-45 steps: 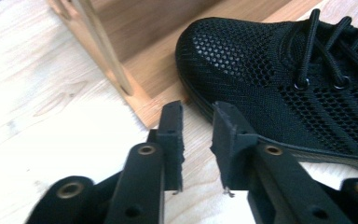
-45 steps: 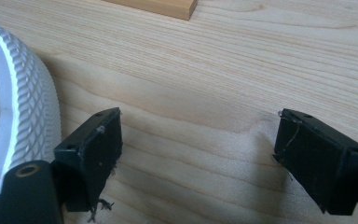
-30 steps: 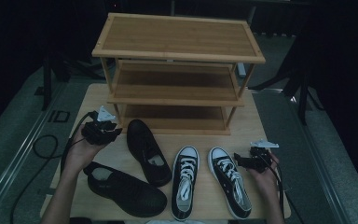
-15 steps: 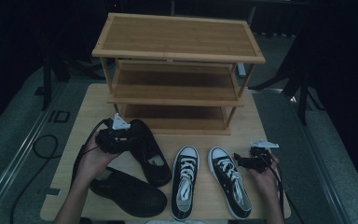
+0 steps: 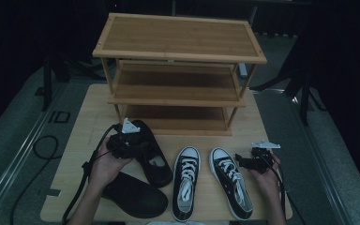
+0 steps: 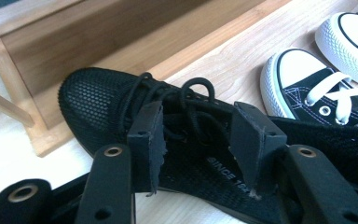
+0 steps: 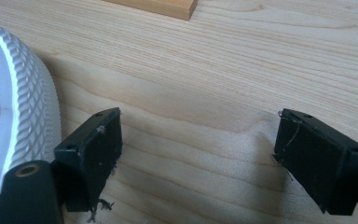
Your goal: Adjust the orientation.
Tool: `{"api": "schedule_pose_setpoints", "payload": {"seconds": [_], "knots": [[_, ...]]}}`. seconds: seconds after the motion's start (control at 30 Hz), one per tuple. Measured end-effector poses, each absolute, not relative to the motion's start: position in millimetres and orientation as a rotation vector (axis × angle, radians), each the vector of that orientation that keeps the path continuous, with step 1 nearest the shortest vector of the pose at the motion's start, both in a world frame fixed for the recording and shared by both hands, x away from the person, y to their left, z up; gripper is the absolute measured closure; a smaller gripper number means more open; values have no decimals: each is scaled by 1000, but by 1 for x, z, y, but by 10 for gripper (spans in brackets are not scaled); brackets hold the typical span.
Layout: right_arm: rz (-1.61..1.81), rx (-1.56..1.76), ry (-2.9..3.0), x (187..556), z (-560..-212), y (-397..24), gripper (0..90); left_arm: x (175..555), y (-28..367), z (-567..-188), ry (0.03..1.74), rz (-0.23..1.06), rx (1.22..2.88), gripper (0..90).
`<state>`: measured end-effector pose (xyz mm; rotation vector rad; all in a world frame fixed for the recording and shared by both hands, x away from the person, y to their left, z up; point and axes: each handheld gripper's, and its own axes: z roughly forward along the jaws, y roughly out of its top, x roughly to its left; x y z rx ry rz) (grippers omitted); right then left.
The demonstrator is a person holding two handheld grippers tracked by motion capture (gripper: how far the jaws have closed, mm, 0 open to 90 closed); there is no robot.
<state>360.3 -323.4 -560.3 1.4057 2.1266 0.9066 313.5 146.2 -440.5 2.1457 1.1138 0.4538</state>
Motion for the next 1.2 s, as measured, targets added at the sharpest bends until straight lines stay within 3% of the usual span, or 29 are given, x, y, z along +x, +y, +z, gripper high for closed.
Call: {"api": "schedule_pose_setpoints", "payload": {"seconds": [0.47, 0.8, 0.97, 1.2], "knots": [[906, 1405, 2128, 360, -560, -324, 148, 315, 130, -458, 1232, 446, 2192, 434], [907, 1405, 2127, 360, -560, -324, 148, 321, 134, -458, 1246, 322, 2185, 752], [907, 1405, 2128, 360, -560, -324, 148, 324, 133, -459, 1245, 314, 2196, 822], [907, 1405, 2128, 360, -560, -324, 148, 326, 134, -456, 1226, 313, 2185, 846]]}}
